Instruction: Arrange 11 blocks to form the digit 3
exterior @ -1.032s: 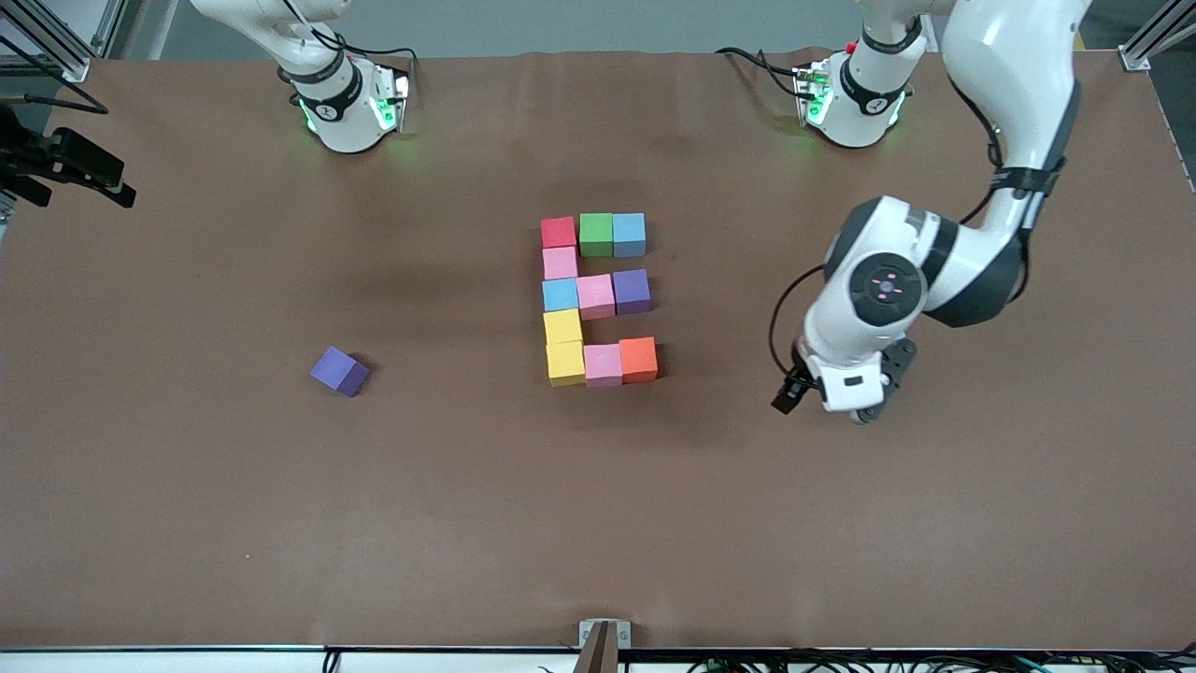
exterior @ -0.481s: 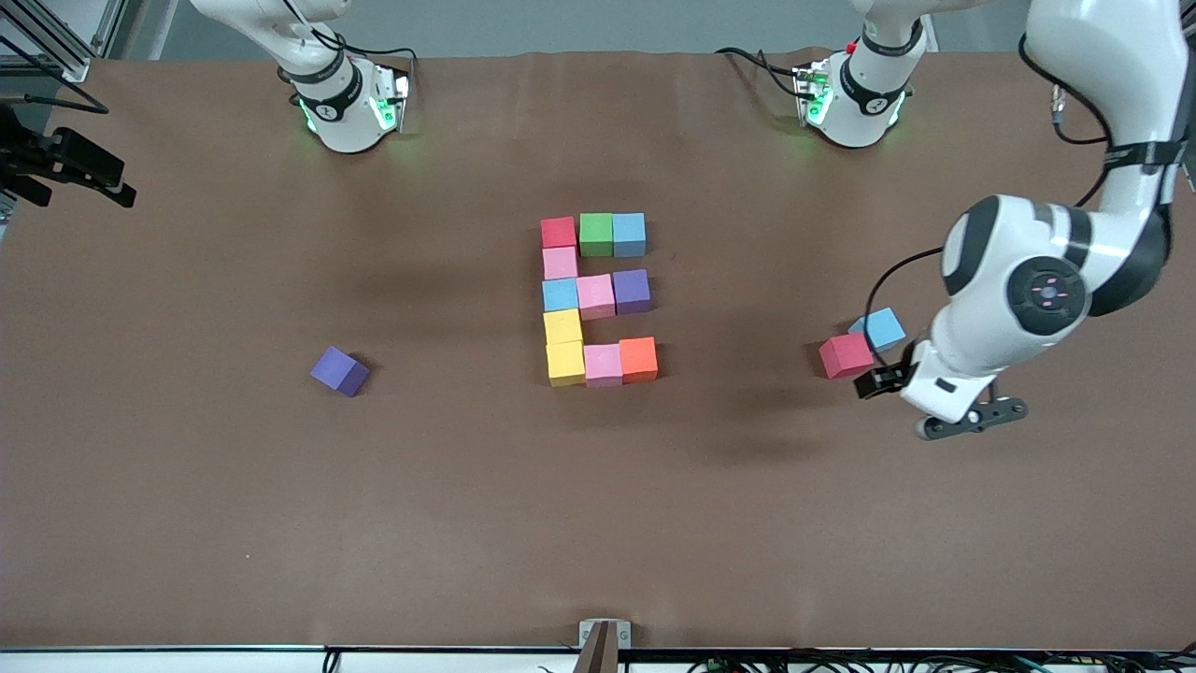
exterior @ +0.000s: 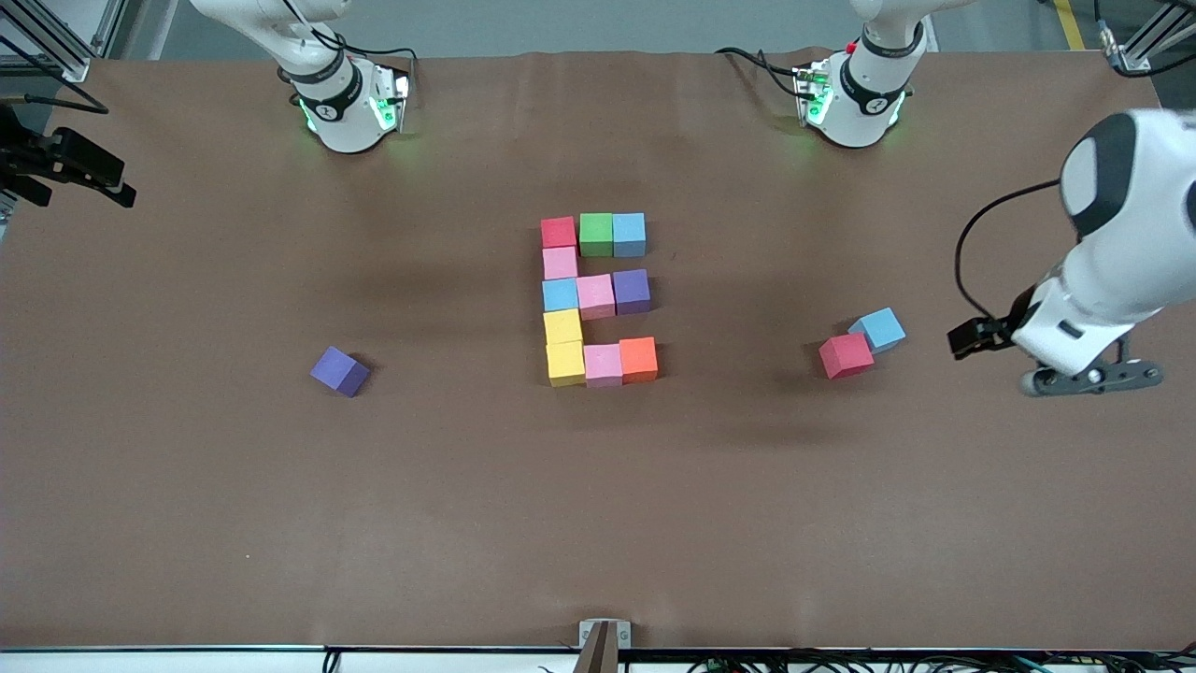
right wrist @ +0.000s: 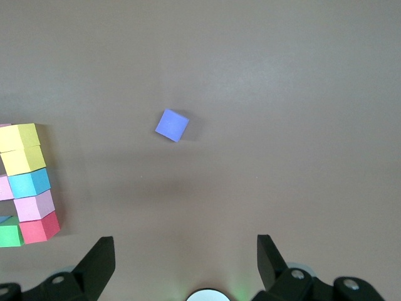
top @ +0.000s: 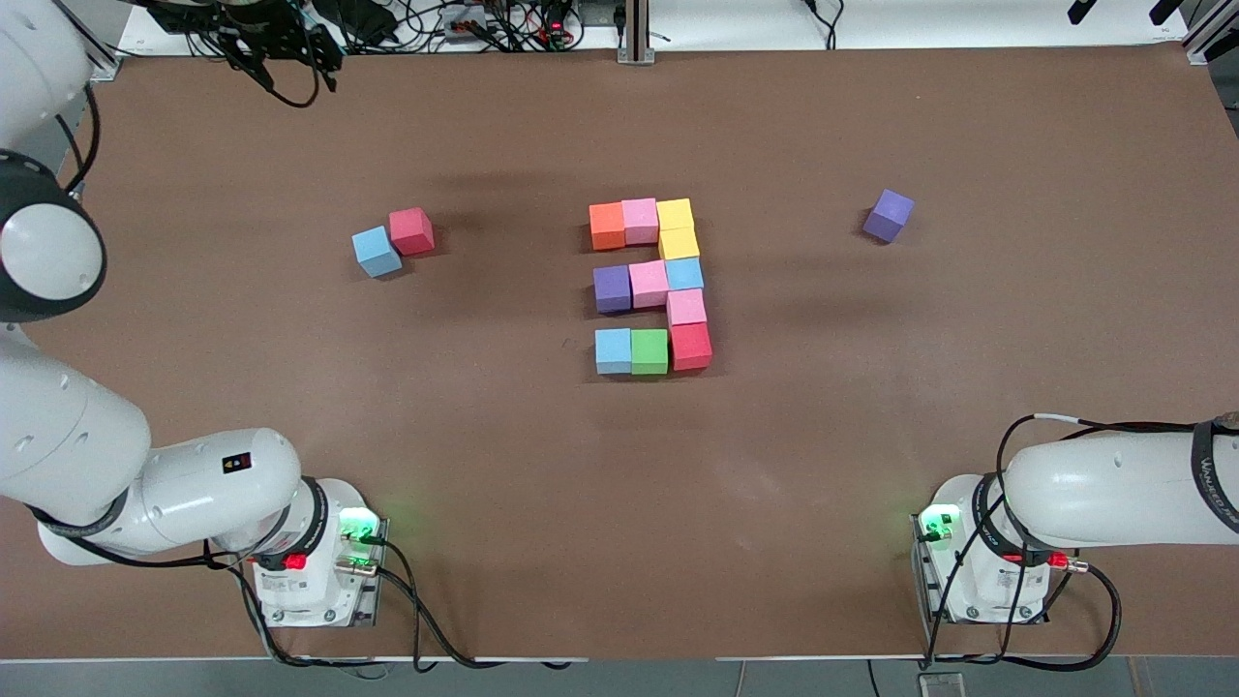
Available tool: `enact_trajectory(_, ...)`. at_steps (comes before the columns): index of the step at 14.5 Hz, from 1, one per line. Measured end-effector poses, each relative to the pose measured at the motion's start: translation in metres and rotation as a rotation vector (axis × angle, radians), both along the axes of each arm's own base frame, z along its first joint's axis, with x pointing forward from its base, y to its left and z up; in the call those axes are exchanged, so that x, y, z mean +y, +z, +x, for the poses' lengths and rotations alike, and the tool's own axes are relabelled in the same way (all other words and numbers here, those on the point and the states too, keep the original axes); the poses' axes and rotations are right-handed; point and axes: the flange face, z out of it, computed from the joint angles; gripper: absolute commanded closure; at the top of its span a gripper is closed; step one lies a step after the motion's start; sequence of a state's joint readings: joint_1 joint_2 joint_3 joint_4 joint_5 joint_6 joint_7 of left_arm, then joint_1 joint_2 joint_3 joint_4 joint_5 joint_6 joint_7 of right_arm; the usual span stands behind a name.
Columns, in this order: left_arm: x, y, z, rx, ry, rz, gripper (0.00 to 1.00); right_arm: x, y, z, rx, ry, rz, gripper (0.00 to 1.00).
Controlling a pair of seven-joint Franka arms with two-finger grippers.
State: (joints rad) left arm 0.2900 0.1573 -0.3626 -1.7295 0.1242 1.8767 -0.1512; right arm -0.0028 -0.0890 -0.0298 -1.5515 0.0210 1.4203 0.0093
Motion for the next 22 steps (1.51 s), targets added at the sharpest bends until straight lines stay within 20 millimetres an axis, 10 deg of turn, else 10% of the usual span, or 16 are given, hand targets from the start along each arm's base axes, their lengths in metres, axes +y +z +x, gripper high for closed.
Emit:
enact_trajectory(4, 0.030, 0.046, -0.019, 0.032, -0.041, -0.021, 0.00, 0.001, -0.001, -0.001, 0.006, 0.004, -0.002, 0.00)
enact_trajectory(13, 0.031, 0.129, -0.056, 0.017, -0.024, -0.003, 0.00, 0.003, -0.002, -0.003, 0.028, 0.063, -0.002, 0.00)
enact_trajectory(22, 0.043, 0.151, -0.073, 0.001, -0.001, -0.018, 0.00, 0.003, -0.002, -0.003, 0.029, 0.064, -0.002, 0.00)
